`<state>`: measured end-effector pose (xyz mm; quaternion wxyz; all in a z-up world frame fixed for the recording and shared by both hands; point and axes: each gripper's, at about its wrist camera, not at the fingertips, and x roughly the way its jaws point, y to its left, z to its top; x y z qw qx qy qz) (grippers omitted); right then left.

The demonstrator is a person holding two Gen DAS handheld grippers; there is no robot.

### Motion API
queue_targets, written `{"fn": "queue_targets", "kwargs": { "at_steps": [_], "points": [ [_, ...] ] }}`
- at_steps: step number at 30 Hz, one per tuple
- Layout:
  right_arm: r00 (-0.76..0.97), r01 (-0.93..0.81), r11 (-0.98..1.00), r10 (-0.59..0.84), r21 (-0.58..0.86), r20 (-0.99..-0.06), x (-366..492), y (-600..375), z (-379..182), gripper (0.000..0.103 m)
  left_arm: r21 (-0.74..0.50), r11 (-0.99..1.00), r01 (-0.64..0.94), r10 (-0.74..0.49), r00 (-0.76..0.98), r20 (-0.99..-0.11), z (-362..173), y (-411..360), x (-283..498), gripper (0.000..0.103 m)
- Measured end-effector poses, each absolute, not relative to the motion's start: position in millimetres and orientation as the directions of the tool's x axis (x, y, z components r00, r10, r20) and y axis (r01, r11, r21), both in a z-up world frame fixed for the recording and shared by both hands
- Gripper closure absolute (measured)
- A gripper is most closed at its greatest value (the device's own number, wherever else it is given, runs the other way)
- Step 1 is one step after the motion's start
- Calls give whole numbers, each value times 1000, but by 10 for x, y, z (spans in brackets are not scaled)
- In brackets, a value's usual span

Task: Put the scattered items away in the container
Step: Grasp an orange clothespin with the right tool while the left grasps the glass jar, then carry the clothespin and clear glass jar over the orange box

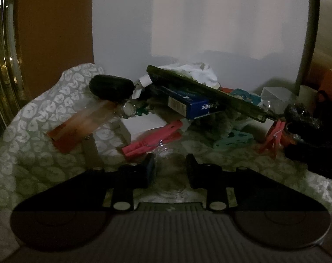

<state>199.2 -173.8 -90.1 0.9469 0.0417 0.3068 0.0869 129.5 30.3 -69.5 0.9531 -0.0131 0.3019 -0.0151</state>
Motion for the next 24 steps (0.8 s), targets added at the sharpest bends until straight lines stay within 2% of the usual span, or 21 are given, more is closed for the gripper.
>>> {"fn": "queue_targets", "kwargs": {
  "at_steps": [9, 16, 24],
  "points": [
    [813, -177, 978, 209, 111, -543, 1790, -1636, -759, 93, -1, 998, 64, -56, 862, -503, -513, 246, 940, 72],
    [820, -159, 978, 205, 133, -535, 1481, -1697, -714, 93, 6, 994, 113, -96, 870, -484, -455, 139, 803, 72],
    [875, -120, 984, 168, 133, -455, 1085, -1872, -461, 93, 4, 985, 172, -155, 893, -422, -254, -98, 640, 72]
  ]
}}
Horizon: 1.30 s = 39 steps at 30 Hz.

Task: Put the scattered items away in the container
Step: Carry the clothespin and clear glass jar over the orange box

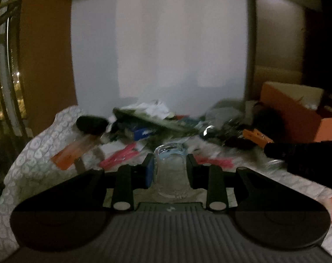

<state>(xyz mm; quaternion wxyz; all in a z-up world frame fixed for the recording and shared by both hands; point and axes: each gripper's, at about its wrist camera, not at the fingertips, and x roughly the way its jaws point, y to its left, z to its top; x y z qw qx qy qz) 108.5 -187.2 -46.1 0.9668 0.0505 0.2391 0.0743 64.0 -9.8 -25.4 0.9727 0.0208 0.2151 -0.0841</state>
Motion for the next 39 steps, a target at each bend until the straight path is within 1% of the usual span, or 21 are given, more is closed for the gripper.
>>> {"fn": "queue_targets", "kwargs": {
  "at_steps": [7, 12, 20, 28, 32, 36, 39],
  "points": [
    [928, -89, 987, 132, 137, -349, 848, -2212, -122, 93, 10, 969, 246, -227, 909, -349, 10, -483, 549, 72],
    [944, -46, 991, 84, 125, -318, 752, -2551, 34, 93, -2, 962, 273, -258, 906, -335, 154, -828, 648, 72],
    [959, 62, 993, -31, 102, -282, 701, -3201, 155, 93, 7, 940, 341, -325, 902, -284, 315, -1492, 700, 72],
    [955, 155, 982, -121, 108, -271, 846, -3900, 156, 93, -14, 927, 374, -362, 887, -285, 319, -2075, 978, 72],
    [960, 151, 982, -119, 112, -254, 970, -4042, 169, 93, -8, 926, 376, -364, 890, -276, 322, -2211, 1049, 72],
    [961, 136, 984, -102, 118, -257, 1126, -4156, 94, 93, 8, 931, 366, -349, 894, -281, 272, -2275, 1125, 72],
    [962, 123, 983, -85, 135, -261, 1257, -4225, 28, 93, 26, 937, 347, -323, 895, -309, 228, -2338, 1187, 72]
  ]
}}
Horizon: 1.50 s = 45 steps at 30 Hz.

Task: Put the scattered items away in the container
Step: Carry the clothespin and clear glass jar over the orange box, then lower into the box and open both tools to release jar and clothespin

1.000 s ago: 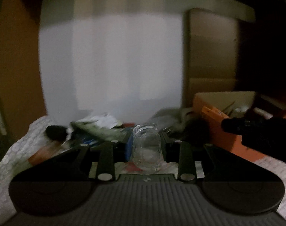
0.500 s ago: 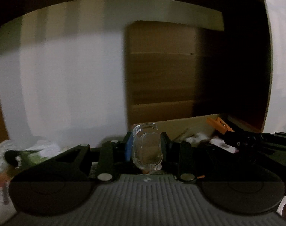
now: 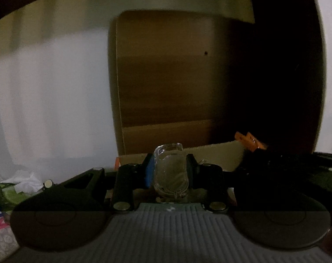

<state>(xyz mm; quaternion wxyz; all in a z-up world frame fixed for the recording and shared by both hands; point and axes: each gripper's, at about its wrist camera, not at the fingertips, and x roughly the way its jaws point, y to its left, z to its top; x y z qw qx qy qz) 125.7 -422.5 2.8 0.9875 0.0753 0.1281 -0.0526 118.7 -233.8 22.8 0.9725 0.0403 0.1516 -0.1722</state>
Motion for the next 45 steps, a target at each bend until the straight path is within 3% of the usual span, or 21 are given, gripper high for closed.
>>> {"fn": "queue_targets", "kwargs": {
  "at_steps": [7, 42, 45],
  "points": [
    [959, 110, 979, -58, 173, -277, 1456, -4327, -130, 93, 49, 947, 319, -278, 884, -376, 78, -2414, 1386, 72],
    [951, 99, 974, -32, 204, -306, 1541, -4400, -342, 93, 77, 943, 322, -270, 883, -383, -33, -2543, 1450, 72],
    [952, 103, 973, -36, 206, -304, 1548, -4401, -349, 93, 78, 943, 323, -273, 886, -374, -26, -2530, 1442, 65]
  ]
}}
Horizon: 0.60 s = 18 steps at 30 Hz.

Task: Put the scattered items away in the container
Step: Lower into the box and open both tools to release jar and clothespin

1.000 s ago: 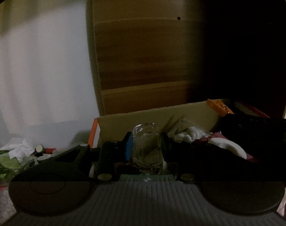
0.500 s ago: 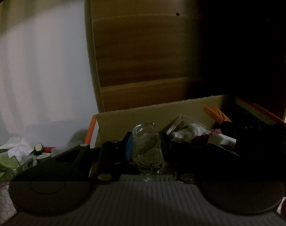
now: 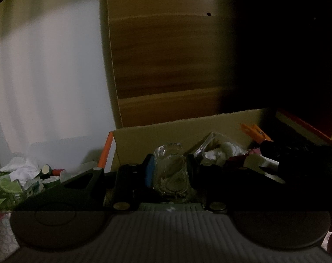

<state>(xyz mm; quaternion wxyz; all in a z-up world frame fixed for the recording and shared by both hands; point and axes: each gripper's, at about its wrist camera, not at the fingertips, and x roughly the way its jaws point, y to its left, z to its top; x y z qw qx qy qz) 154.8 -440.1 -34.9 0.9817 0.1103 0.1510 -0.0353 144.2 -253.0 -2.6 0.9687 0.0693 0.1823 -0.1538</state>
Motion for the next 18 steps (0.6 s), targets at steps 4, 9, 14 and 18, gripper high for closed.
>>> {"fn": "queue_targets", "kwargs": {
  "at_steps": [4, 9, 14, 18],
  "points": [
    [954, 112, 971, -46, 209, -297, 1543, -4407, -355, 93, 72, 943, 324, -275, 884, -378, -29, -2522, 1458, 63],
    [954, 118, 971, -53, 208, -294, 1543, -4420, -367, 92, 69, 945, 321, -275, 889, -367, -24, -2525, 1455, 51],
    [956, 122, 970, -58, 210, -288, 1530, -4420, -366, 87, 64, 945, 320, -276, 887, -370, -26, -2529, 1469, 51],
    [958, 131, 968, -69, 213, -278, 1510, -4434, -365, 86, 60, 945, 321, -277, 886, -371, -17, -2529, 1467, 48]
  ]
}}
